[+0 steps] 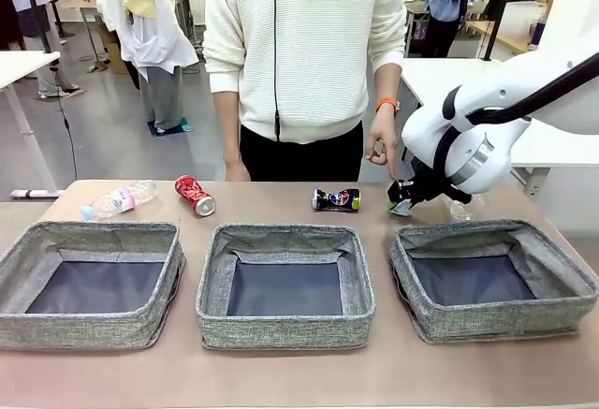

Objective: Sort the waste into the appropriate baskets.
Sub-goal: Pick up the waste item pointed out by the person.

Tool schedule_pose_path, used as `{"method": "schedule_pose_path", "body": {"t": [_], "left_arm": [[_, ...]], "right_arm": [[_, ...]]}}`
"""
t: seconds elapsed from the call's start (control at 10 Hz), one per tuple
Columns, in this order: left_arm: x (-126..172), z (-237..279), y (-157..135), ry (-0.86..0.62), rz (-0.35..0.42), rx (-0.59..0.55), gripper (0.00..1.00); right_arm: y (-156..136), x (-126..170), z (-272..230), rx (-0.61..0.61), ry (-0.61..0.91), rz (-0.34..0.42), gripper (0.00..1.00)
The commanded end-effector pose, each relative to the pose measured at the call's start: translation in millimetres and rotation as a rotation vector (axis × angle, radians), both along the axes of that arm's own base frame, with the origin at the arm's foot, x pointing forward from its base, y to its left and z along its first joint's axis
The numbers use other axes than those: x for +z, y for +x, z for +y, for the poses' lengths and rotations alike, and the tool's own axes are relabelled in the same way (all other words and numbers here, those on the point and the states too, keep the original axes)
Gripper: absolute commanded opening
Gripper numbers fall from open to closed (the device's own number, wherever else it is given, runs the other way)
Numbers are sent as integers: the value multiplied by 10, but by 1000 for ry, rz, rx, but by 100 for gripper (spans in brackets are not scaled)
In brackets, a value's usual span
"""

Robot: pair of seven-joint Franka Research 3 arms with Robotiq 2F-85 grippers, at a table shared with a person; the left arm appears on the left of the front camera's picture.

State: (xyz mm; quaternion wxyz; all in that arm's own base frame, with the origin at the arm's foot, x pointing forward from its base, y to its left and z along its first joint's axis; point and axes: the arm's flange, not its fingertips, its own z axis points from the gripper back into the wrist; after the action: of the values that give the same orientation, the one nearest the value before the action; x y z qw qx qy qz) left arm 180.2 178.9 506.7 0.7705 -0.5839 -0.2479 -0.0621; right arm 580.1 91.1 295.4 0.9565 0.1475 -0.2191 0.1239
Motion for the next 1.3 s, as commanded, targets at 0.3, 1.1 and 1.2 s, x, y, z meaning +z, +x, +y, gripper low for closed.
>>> {"method": "schedule_pose_path", "body": {"t": [0.3, 1.1, 1.2], "left_arm": [[28, -6, 5, -10, -23, -4, 100], [28, -6, 5, -10, -23, -4, 100], [28, -6, 5, -10, -23, -4, 100]], "right_arm": [[-81, 12, -102, 4, 19, 11, 0], [-972, 1547, -2, -87, 99, 125, 0], [-1471, 2001, 160, -117, 33, 96, 0]]}}
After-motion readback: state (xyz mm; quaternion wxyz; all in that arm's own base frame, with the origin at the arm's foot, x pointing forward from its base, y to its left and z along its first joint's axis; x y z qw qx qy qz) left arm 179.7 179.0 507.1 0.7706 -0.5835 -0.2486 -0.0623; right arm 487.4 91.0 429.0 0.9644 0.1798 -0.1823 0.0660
